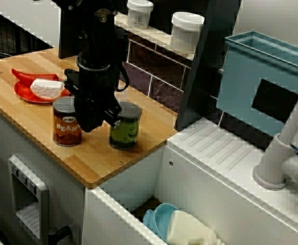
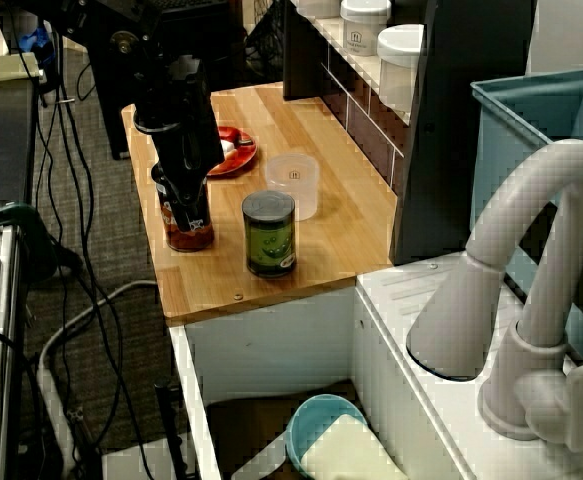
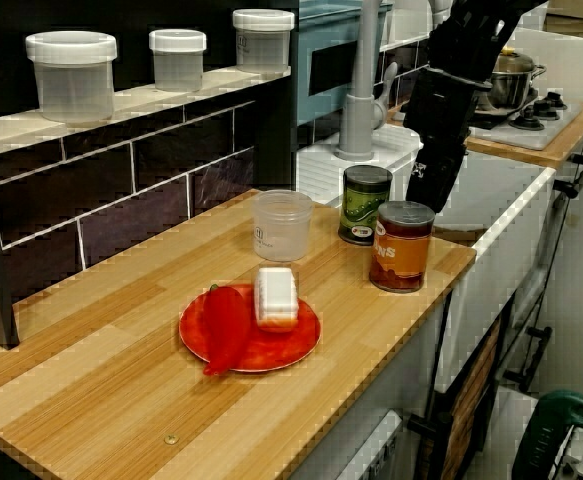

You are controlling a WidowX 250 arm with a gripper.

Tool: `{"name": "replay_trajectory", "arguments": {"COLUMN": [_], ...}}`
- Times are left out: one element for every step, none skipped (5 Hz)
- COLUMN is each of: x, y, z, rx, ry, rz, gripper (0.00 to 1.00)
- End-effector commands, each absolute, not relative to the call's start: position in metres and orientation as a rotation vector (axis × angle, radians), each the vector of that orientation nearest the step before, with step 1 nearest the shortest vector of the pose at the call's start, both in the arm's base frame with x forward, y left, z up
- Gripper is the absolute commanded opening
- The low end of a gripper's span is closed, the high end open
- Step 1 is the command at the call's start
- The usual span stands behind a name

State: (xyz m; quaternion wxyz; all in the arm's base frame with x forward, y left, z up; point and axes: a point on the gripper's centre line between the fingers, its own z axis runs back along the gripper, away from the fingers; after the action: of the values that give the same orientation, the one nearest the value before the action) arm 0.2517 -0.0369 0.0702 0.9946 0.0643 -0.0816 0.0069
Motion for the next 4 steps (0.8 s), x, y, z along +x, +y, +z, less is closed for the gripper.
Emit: {"name": "replay_trajectory", "arguments": {"x": [0.258, 0.260, 0.263, 0.266], "y": [-0.033, -0.026, -0.017, -0.012], "z": [0.079, 0.081, 0.083, 0.085], "rx": [0.123, 0.120, 0.112, 0.117], "ry": [-0.195, -0.197, -0.193, -0.192], "rz": [0.027, 0.044, 0.056, 0.063], "gripper": [0.00, 0.00, 0.00, 0.00]}}
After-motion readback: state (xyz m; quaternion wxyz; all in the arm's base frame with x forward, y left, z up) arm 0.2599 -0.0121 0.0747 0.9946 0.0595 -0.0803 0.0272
